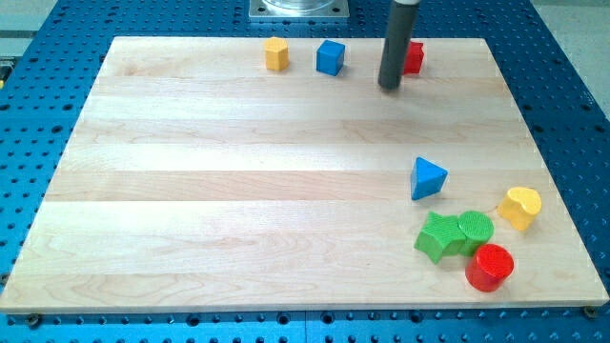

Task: Touch the bottom right of red star

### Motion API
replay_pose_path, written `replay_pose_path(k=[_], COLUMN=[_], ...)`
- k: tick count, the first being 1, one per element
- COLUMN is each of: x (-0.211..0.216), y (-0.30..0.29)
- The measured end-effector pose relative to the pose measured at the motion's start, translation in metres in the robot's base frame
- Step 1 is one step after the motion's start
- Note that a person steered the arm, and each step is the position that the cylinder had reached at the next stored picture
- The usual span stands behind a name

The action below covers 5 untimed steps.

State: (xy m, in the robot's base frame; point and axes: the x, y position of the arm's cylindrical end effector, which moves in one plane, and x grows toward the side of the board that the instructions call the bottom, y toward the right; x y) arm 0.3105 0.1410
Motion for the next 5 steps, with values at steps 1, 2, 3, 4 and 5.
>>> replay_pose_path(k=[1,2,3,4,5], x=[0.008,0.008,0.008,0.008,-0.004], y=[0.034,0.035,0.035,0.035,0.048])
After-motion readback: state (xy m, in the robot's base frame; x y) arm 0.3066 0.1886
